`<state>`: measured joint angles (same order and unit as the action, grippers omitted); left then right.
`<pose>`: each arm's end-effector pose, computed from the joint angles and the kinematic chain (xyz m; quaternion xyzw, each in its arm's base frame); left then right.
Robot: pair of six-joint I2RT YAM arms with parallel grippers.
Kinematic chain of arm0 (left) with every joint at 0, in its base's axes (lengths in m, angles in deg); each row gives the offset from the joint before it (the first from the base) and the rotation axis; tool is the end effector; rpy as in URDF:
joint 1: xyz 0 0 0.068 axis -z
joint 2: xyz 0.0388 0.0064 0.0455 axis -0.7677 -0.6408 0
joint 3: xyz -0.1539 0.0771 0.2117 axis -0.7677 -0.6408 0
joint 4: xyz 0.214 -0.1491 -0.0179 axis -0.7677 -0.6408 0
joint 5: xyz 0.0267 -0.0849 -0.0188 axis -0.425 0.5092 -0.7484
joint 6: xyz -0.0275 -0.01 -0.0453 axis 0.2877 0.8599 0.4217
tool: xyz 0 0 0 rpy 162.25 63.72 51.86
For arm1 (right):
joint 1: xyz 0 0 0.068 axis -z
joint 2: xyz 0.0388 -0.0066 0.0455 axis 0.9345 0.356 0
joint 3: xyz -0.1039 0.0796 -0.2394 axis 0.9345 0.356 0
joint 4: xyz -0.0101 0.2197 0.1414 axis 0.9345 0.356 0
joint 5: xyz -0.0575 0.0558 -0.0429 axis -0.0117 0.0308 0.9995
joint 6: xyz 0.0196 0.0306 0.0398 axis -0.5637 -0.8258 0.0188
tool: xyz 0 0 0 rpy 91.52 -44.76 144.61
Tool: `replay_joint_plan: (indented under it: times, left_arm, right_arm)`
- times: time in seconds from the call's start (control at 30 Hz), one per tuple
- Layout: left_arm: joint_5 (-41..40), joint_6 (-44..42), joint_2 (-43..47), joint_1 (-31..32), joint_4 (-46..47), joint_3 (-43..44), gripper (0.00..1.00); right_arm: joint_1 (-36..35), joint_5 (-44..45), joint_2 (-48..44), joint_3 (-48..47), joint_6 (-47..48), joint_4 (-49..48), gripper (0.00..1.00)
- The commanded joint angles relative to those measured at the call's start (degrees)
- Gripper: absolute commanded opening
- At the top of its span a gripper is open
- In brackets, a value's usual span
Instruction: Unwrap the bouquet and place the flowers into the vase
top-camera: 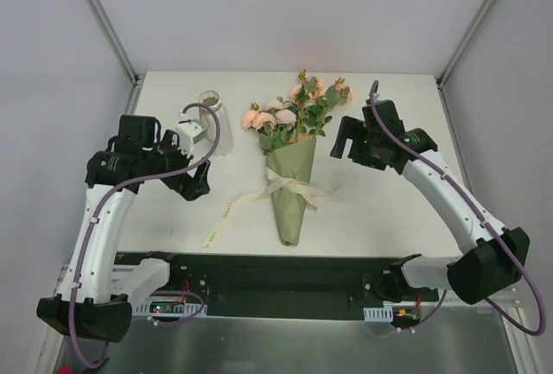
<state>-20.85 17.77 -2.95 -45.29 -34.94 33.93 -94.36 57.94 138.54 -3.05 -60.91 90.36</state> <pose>0.1696 -0.0322 0.3723 0.3254 0.8391 -0.1687 0.4020 0.2467 0.1143 0.3362 -0.0546 0.9185 0.1207 0.3725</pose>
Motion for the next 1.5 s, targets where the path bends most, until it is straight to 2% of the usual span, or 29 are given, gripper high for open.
replay_joint_plan:
  times: [0.0,0.33,0.67,0.9,1.2,1.3,1.33,1.47]
  left_arm:
    - [-2.07,-1.29,-1.23,3.22,0.99,-0.92,0.99]
    - [-8.84,-0.32,-9.4,17.45,5.56,-2.85,0.99]
    - [-11.03,-0.76,-18.97,22.28,13.55,-5.57,0.99]
    - [-17.8,-3.74,-26.45,26.68,20.93,-9.0,0.99]
    - [-22.37,-4.19,-35.77,28.01,26.48,-9.88,0.97]
    - [-22.11,-4.62,-37.35,28.01,27.45,-10.32,0.91]
    - [-21.94,-4.71,-37.96,28.01,27.45,-10.32,0.83]
    - [-21.58,-5.07,-39.37,28.53,27.63,-11.2,0.64]
  right_arm:
    - [-0.36,2.66,1.91,-2.27,-2.98,1.74,0.96]
    - [-3.53,7.67,4.55,1.94,-6.31,0.6,0.96]
    - [-3.88,7.59,6.93,8.88,-10.53,-2.21,0.99]
    - [-3.97,6.88,3.68,14.6,-14.66,-6.42,0.97]
    - [-3.88,7.67,0.77,18.29,-17.57,-11.7,0.96]
    - [-4.06,6.62,1.65,18.29,-17.83,-13.63,0.95]
    - [-3.97,6.1,2.0,18.21,-18.1,-13.9,0.95]
    - [-3.97,3.99,4.98,18.47,-22.39,-15.48,0.95]
